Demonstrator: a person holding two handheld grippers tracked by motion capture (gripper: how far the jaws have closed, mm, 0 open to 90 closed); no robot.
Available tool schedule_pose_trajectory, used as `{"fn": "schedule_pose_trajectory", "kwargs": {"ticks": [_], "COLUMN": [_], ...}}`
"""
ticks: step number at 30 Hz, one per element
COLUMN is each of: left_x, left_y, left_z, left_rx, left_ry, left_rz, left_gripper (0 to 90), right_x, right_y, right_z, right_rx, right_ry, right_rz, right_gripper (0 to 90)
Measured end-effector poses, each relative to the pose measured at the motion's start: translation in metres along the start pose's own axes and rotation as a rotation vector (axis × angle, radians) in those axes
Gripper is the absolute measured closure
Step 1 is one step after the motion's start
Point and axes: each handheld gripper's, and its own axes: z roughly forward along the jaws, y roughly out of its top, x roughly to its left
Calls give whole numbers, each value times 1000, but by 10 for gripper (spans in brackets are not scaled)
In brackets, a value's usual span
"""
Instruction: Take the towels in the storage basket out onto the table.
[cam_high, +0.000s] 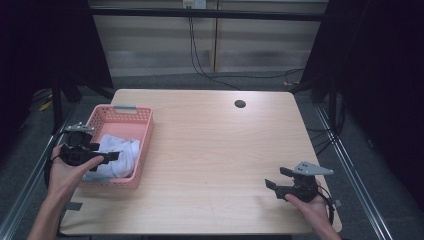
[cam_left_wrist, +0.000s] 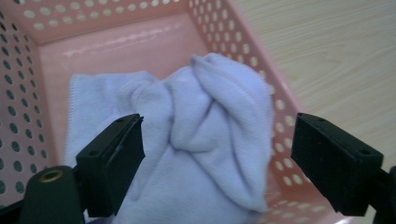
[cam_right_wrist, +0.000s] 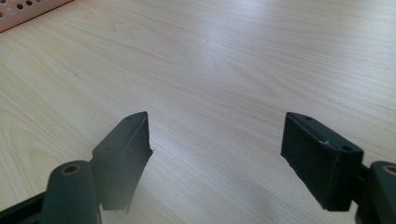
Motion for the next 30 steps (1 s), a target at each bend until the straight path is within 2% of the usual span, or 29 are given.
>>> {"fn": "schedule_pose_trajectory", "kwargs": {"ticks": [2, 3, 5, 6, 10, 11, 14, 16, 17, 19, 21, 23, 25, 27, 30], "left_x": [4, 4, 2, 2, 3, 4, 9, 13, 15, 19, 20, 20, 18, 17, 16], "left_y": [0, 0, 0, 1, 4, 4, 3, 2, 2, 2, 3, 4, 5, 9, 9], "left_z": [15, 15, 23, 26, 34, 36, 45, 49, 50, 55, 58, 62, 67, 71, 74], "left_rx": [49, 49, 71, 96, 104, 126, 190, 213, 223, 253, 276, 308, 321, 359, 373], "left_ry": [17, 17, -2, -11, 4, -5, 30, 8, 8, 8, 11, 4, 0, -5, -9], "left_rz": [-11, -11, -7, 17, 19, 16, 21, 16, 10, -7, 12, 14, 12, 37, 38], "left_gripper": [170, 172, 168, 165, 164, 162, 149, 121, 121, 66, 28, 0, 0, 0, 0], "right_x": [0, 0, 0, 0, 0, 0, -1, -1, -1, -1, -1, -1, 0, 0, 0], "right_y": [0, 0, 0, 0, 0, 0, 0, 0, 0, 0, 0, 0, 0, 0, 0], "right_z": [0, 0, 0, 0, 0, 0, 0, 1, 1, 1, 2, 3, 3, 4, 4], "right_rx": [4, 4, 2, 3, 4, 6, 7, 12, 12, 16, 22, 24, 32, 39, 43], "right_ry": [0, 0, -1, 0, 5, 7, 29, 37, 37, 41, 47, 52, 49, 52, 50], "right_rz": [1, 1, -3, -3, -3, -1, 1, 0, 0, -1, -3, -6, -4, -9, -18], "right_gripper": [235, 235, 235, 235, 235, 235, 235, 235, 235, 235, 235, 237, 238, 239, 240]}}
